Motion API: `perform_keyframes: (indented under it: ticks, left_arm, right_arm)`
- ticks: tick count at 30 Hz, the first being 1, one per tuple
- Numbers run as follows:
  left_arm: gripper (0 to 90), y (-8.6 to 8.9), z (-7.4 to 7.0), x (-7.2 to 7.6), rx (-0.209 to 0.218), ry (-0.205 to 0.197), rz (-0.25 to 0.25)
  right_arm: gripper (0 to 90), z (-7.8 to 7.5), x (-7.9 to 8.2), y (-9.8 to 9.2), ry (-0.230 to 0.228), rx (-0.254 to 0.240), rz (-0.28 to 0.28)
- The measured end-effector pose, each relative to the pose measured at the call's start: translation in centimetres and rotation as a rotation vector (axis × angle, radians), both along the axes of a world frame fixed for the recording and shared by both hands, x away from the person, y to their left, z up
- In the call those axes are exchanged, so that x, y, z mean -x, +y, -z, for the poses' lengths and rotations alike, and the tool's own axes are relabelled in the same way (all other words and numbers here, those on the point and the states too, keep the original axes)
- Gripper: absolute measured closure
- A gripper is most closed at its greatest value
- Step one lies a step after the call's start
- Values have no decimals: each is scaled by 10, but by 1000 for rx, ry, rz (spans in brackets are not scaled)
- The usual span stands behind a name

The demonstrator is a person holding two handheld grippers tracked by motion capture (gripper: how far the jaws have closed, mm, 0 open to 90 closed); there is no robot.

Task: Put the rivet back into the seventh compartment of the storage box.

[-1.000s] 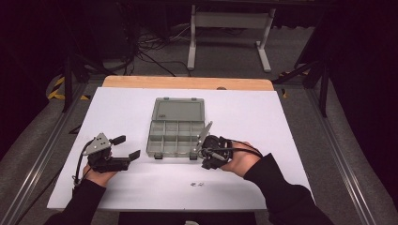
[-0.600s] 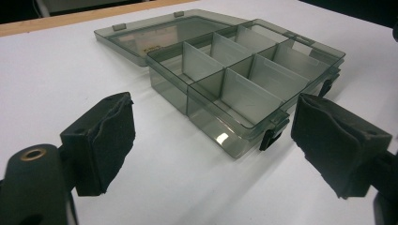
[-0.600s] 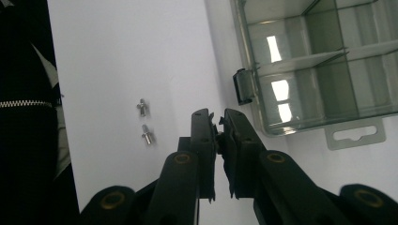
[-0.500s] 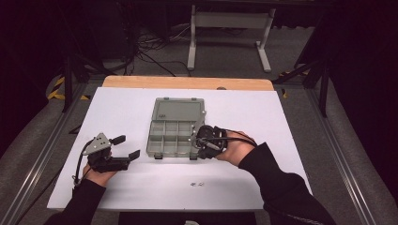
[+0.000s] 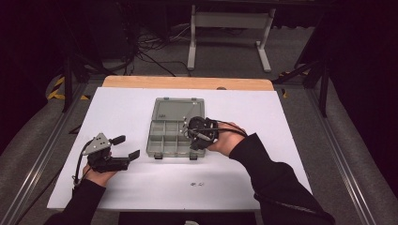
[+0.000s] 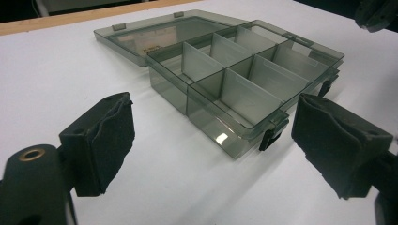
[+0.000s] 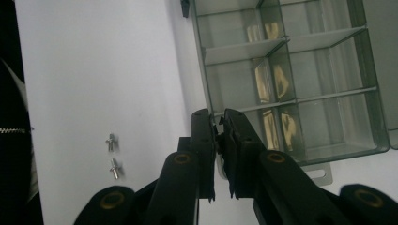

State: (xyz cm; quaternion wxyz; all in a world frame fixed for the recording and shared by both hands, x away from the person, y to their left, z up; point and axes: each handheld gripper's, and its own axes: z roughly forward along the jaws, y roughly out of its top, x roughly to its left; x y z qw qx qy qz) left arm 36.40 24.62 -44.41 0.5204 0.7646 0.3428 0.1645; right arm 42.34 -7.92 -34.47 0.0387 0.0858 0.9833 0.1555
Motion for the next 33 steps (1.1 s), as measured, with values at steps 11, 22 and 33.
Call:
perform_keyframes:
  ticks: [11,22,33]
  left_arm:
    - [140,0,0,0,3,0,2]
    - [140,0,1,0,7,2,-2]
    - [140,0,0,0,5,3,1]
  right_arm:
    - [826,1,-15,13,-14,-4,-1]
    - [826,8,-26,27,-11,0,-1]
    - [825,18,-37,33,-5,7,8]
